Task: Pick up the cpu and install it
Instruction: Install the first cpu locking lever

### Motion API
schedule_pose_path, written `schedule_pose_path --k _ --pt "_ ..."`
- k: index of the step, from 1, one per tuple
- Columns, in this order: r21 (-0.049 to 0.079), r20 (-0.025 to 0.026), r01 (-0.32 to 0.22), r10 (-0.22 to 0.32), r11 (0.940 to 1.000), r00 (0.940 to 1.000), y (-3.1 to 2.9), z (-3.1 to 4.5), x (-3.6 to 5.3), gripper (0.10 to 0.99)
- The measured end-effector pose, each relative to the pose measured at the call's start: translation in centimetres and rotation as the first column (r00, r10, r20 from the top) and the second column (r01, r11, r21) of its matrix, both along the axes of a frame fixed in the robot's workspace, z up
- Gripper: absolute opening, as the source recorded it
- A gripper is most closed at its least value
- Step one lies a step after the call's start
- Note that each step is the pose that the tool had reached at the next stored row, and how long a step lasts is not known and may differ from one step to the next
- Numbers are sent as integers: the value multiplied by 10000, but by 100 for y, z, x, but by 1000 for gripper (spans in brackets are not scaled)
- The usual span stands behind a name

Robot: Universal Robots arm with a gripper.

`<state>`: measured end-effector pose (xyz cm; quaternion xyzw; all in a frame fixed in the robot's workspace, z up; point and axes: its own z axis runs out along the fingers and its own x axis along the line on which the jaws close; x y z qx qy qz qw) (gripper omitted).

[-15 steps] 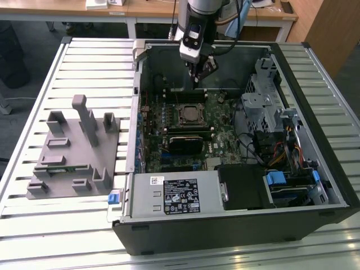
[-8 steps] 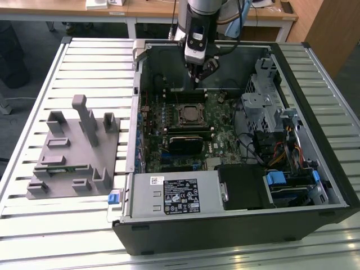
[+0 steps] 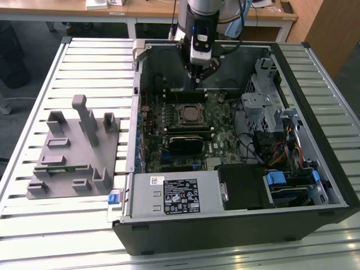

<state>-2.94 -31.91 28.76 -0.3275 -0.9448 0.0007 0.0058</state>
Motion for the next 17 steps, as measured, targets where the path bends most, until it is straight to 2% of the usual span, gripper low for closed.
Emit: schedule_pose_path --k 4,8,12,17 --pt "-1 0 -734 734 9973 9973 0 -5 0 106" --pt "0 0 -1450 1450 9894 9894 0 -10 0 106" --pt "-4 20 -2137 2137 9769 9769 0 -14 0 106" --pt "-23 89 -2861 2861 9582 9582 0 -21 0 106"
